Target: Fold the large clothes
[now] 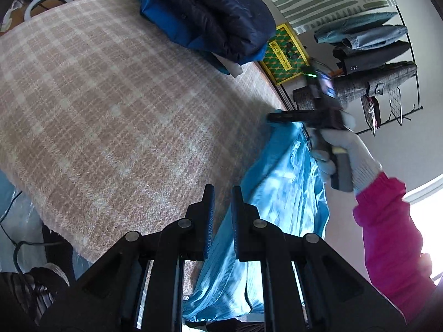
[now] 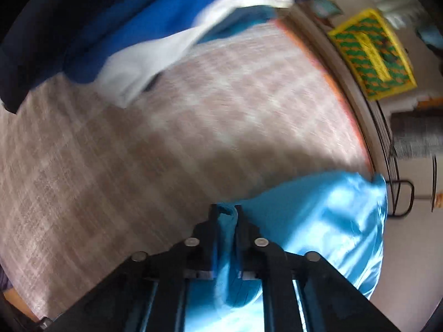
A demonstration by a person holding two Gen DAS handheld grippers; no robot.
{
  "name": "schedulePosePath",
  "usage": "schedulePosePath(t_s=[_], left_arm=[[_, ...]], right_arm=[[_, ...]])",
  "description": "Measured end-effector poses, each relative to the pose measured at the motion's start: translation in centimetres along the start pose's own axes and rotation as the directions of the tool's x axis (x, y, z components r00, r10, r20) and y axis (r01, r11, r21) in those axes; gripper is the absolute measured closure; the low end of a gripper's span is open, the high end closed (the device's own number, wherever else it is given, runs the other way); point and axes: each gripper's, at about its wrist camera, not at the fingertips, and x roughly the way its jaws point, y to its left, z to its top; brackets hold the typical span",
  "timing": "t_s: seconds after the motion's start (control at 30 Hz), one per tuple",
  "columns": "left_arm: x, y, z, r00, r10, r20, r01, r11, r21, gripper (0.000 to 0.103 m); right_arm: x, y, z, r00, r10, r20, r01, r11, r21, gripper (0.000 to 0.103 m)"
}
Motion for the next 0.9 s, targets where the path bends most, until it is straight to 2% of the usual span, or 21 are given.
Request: schedulePosePath(t_s=[0.07, 0.1, 0.13, 0.2, 0.27, 0.37, 0.47, 0.53, 0.57, 0.6, 0.63, 0.67, 0.7, 0.73, 0.8, 0.83, 0.87, 0.9], left_arm=[[0.1, -0.5, -0.2, 1.0, -0.002, 0.0, 0.002, 1.0, 0.019, 0.095], [0.2, -0.7, -0.4, 1.0, -0.002, -0.003, 0.002, 1.0, 0.027, 0.095], [0.3, -0.8, -0.5, 1.0, -0.002, -0.005, 0.002, 0.999, 0.034, 0.095], [0.6, -1.1, -0.7, 1.0, -0.004, -0.014, 0.004, 0.999, 0.042, 0.095], [1.2, -1.3, -1.0, 1.0, -0.002, -0.029, 0.004, 0.999, 0.045, 0.095], [1.7, -1.6, -1.3, 0.999, -0.002, -0.042, 0.004, 0.999, 0.045, 0.095], [1.8, -1.8, -1.3, 0.999, 0.0, -0.038, 0.002, 0.999, 0.046, 0.095], [1.8, -1.8, -1.3, 0.999, 0.003, -0.032, -0.002, 0.999, 0.042, 0.095], [1.8, -1.7, -1.1, 1.0, 0.008, -0.03, -0.007, 0.999, 0.042, 0.095], [1.8, -1.6, -1.1, 0.999, 0.012, -0.029, -0.011, 0.999, 0.041, 0.095], [1.9, -1.5, -1.1, 0.999, 0.017, -0.029, -0.016, 0.999, 0.039, 0.095], [1.9, -1.3, -1.1, 0.999, 0.024, -0.028, -0.022, 0.999, 0.037, 0.095], [1.8, -1.2, -1.1, 0.999, 0.033, -0.026, -0.032, 0.999, 0.031, 0.095], [1.8, -1.0, -1.0, 0.999, 0.042, -0.024, -0.042, 0.999, 0.028, 0.095], [1.6, -0.6, -0.8, 0.999, 0.05, -0.021, -0.05, 0.999, 0.018, 0.095], [1.6, -0.4, -0.8, 0.998, 0.052, -0.022, -0.051, 0.999, 0.015, 0.095], [1.5, -0.3, -0.8, 0.998, 0.049, -0.025, -0.049, 0.999, 0.013, 0.095], [1.4, -0.1, -0.8, 0.998, 0.048, -0.028, -0.048, 0.999, 0.01, 0.095]], right_arm=[[-1.7, -3.0, -2.1, 0.995, 0.055, 0.081, -0.065, 0.99, 0.128, 0.102], [-2.5, -5.0, -3.8, 0.985, 0.097, 0.14, -0.125, 0.97, 0.21, 0.102], [-2.6, -6.2, -4.8, 0.98, 0.113, 0.161, -0.153, 0.953, 0.263, 0.102], [-2.3, -9.8, -8.2, 0.947, 0.203, 0.247, -0.291, 0.869, 0.4, 0.103], [-1.8, -11.4, -10.3, 0.92, 0.247, 0.304, -0.372, 0.794, 0.481, 0.103], [-0.6, -13.5, -13.1, 0.848, 0.337, 0.41, -0.526, 0.632, 0.569, 0.103], [-0.8, -13.3, -12.3, 0.797, 0.371, 0.477, -0.601, 0.568, 0.562, 0.103], [-1.0, -12.9, -11.0, 0.732, 0.403, 0.549, -0.678, 0.503, 0.535, 0.103], [-1.0, -12.6, -10.1, 0.688, 0.415, 0.595, -0.723, 0.458, 0.517, 0.103], [-1.1, -12.1, -9.0, 0.657, 0.424, 0.624, -0.752, 0.429, 0.501, 0.103], [-0.7, -11.5, -7.8, 0.638, 0.428, 0.64, -0.768, 0.412, 0.49, 0.103], [-0.4, -11.2, -6.7, 0.63, 0.432, 0.645, -0.775, 0.405, 0.485, 0.103], [0.4, -10.3, -5.2, 0.633, 0.434, 0.641, -0.773, 0.402, 0.49, 0.103], [1.3, -9.4, -4.0, 0.651, 0.435, 0.622, -0.758, 0.42, 0.499, 0.103], [2.9, -7.5, -1.9, 0.721, 0.436, 0.538, -0.691, 0.502, 0.52, 0.103], [3.7, -6.4, -0.9, 0.764, 0.434, 0.478, -0.644, 0.564, 0.517, 0.098], [4.1, -5.6, -0.3, 0.794, 0.431, 0.429, -0.607, 0.612, 0.507, 0.096], [4.1, -5.2, 0.0, 0.816, 0.426, 0.391, -0.577, 0.649, 0.495, 0.09]])
